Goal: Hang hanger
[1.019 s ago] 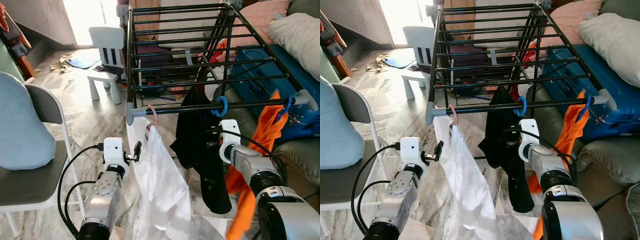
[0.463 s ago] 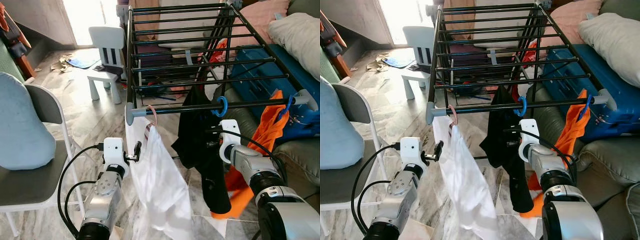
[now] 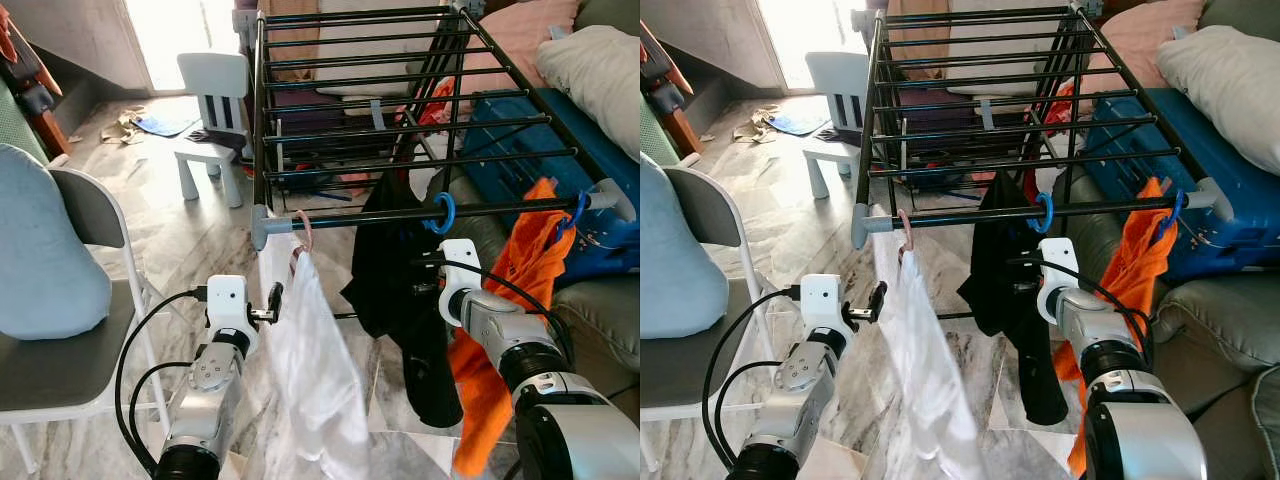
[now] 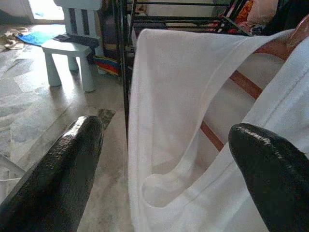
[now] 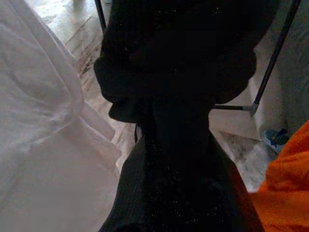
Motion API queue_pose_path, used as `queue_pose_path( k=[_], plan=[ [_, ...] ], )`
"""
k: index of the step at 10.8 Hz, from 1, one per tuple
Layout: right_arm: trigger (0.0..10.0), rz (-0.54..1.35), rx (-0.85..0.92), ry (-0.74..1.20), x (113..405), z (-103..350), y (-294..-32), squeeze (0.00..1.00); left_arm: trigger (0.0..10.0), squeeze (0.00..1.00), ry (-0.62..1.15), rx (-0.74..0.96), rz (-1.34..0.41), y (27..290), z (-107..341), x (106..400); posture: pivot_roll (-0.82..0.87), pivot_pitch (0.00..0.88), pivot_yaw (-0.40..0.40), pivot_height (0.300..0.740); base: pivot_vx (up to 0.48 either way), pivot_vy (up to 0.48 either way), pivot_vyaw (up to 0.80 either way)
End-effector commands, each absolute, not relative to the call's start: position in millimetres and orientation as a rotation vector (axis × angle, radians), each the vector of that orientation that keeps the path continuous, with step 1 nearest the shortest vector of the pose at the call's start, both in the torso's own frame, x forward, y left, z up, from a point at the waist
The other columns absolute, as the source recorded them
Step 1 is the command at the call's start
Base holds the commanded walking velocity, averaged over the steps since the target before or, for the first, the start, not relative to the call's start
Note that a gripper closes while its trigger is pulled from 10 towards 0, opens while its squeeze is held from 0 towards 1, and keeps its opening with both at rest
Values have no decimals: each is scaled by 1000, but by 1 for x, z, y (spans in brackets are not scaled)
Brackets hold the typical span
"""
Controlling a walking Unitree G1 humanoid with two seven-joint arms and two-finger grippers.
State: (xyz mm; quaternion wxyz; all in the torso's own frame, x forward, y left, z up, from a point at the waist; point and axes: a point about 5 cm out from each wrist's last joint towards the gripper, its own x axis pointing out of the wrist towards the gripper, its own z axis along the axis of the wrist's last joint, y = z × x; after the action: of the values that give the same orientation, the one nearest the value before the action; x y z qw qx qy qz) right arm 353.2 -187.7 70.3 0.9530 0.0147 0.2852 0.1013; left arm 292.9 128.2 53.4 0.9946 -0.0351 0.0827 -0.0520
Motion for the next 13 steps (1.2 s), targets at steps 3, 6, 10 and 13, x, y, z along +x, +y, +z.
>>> queue_pose_path(
  k=[3, 6, 10, 13],
  plan=[
    [10000, 175, -80, 515, 359, 78, -194, 0, 10000, 0, 195, -71, -91, 124, 52, 296, -157, 0, 27, 740, 0, 0, 0],
    [10000, 175, -80, 515, 359, 78, -194, 0, 10000, 0, 195, -71, -91, 124, 52, 296, -157, 0, 27, 740, 0, 0, 0],
    [10000, 179, -43, 498, 360, 81, -194, 0, 10000, 0, 199, -77, -88, 122, 51, 296, -162, 0, 23, 740, 0, 0, 0],
    [10000, 180, -11, 478, 360, 81, -194, 1000, 10000, 0, 200, -76, -84, 123, 51, 296, -162, 0, 24, 740, 0, 0, 0]
  ],
)
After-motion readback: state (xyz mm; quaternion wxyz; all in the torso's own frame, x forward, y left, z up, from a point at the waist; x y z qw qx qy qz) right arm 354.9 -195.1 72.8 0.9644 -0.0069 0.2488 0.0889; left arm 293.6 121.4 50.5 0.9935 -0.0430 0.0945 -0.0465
